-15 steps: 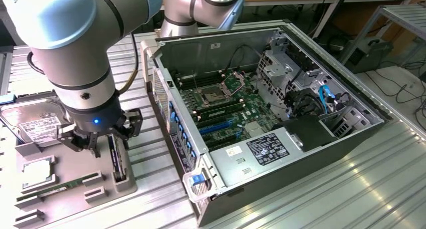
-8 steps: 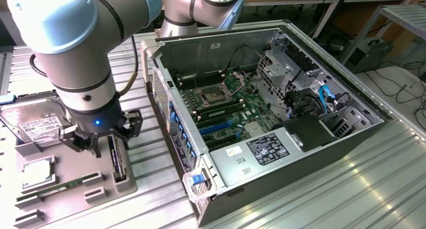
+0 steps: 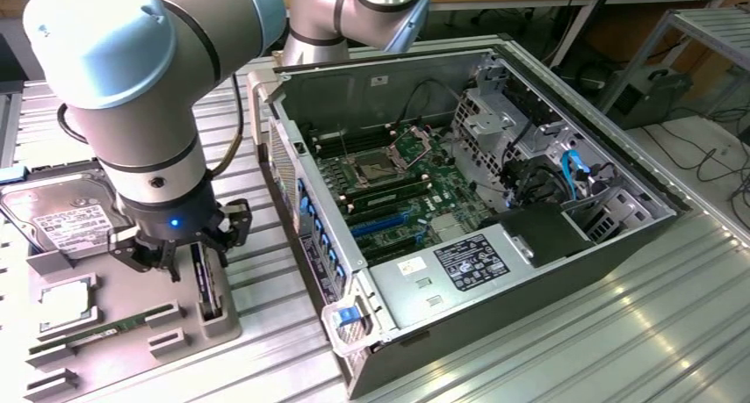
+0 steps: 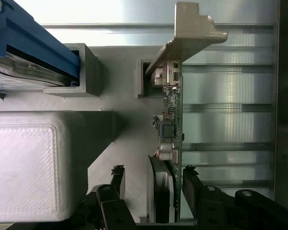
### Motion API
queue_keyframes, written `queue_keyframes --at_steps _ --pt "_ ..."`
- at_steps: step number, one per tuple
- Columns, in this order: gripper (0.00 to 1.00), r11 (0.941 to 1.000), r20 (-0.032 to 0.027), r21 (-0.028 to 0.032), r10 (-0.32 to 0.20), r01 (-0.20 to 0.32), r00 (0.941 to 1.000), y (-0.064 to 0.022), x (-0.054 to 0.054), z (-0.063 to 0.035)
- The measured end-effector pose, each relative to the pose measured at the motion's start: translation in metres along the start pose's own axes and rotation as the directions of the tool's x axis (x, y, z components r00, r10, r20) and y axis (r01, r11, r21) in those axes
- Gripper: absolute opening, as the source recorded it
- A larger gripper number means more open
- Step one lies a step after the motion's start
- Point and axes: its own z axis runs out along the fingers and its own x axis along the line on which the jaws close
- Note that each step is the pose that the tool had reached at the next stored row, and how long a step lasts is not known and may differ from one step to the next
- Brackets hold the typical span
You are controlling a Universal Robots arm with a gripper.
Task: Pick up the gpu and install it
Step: 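Pick up the gpu and move the gpu toward the slot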
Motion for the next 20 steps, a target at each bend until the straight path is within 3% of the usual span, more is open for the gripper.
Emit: queue_keyframes --at_steps 3,9,20 --pt "0.59 1.0 0.0001 0.0 0.0 0.0 1.0 0.0 0.0 0.0" --pt "0.28 1.0 0.0001 -0.0001 0.0 0.0 1.0 0.0 0.0 0.0001" --pt "0.28 1.0 0.0003 -0.0003 0.0 0.0 1.0 0.0 -0.0001 0.0"
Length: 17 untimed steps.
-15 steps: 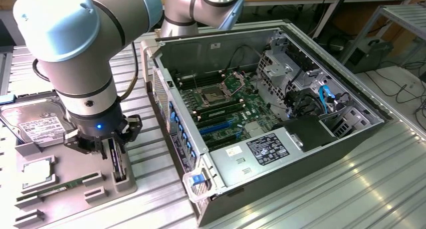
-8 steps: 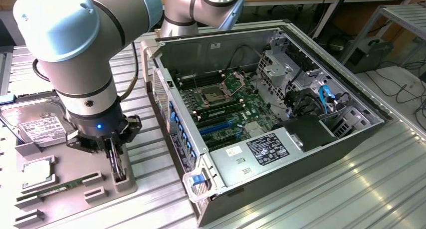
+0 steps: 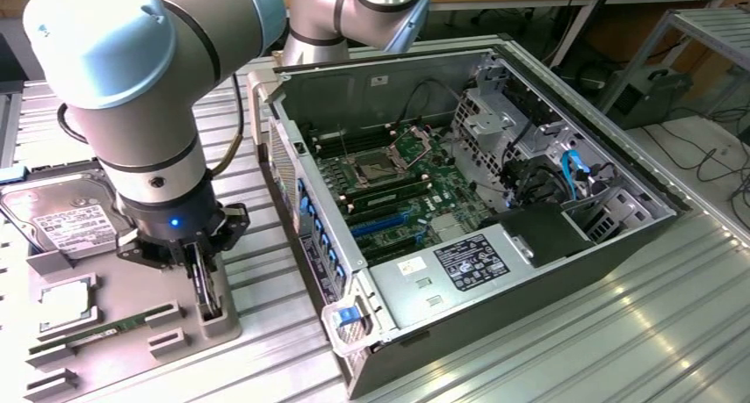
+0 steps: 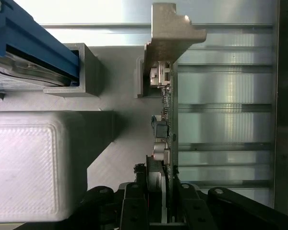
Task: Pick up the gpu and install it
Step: 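Pick up the gpu and move the gpu toward the slot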
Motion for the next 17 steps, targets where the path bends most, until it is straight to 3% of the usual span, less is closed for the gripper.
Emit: queue_keyframes --at_steps 2,3,10,14,17 --pt "0.28 1.0 -0.0002 0.0002 0.0 0.0 1.0 0.0 0.0 -0.0018" --pt "0.28 1.0 -0.0001 0.0001 0.0 0.0 1.0 0.0003 0.0 -0.0122" --pt "0.28 1.0 -0.0003 -0.0045 0.0 0.0 1.0 0.0008 0.0 -0.0324" --pt "0.28 1.0 -0.0004 -0.0098 0.0 0.0 1.0 0.0013 -0.001 -0.0561" --pt "0.28 0.9999 -0.0004 -0.012 0.0 0.0 1.0 0.0014 -0.001 -0.0597"
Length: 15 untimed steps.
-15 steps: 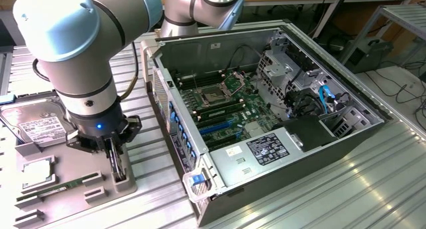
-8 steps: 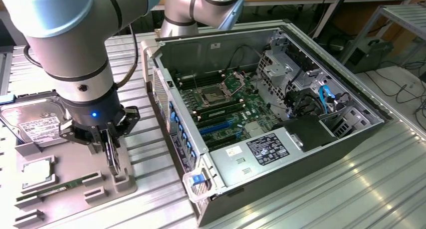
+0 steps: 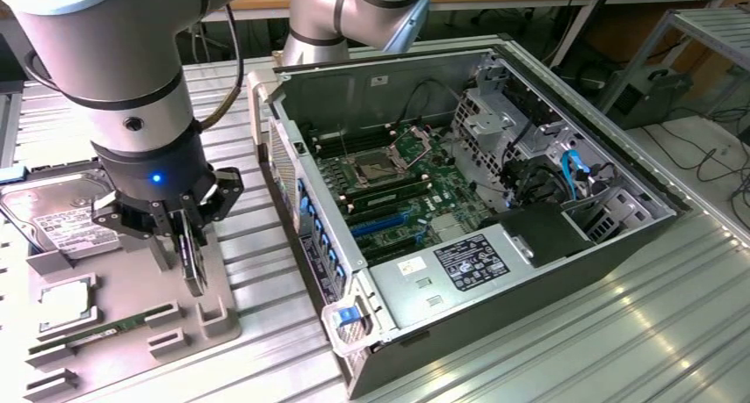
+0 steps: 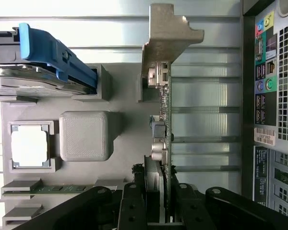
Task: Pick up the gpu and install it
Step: 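Pick up the gpu and move the gpu toward the slot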
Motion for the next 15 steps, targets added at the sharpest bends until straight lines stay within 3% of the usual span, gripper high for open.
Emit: queue_keyframes --at_steps 15 --pt "0.28 1.0 0.0 -0.0003 0.0 0.0 1.0 0.0002 0.0 -0.005"
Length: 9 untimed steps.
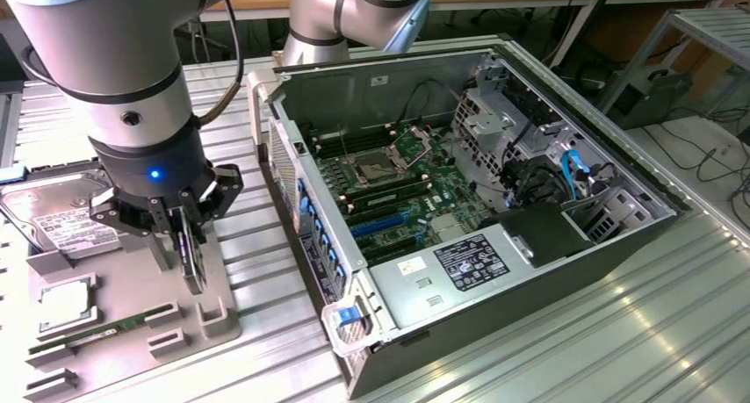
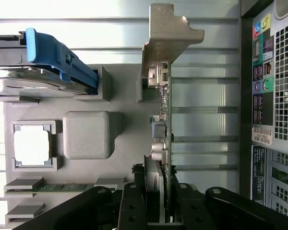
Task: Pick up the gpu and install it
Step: 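Pick up the gpu and move the gpu toward the slot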
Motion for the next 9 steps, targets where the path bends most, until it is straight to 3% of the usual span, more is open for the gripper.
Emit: queue_keyframes --at_steps 9 --pt "0.28 1.0 0.0001 -0.0007 0.0 0.0 1.0 0.0001 0.0 -0.0022"
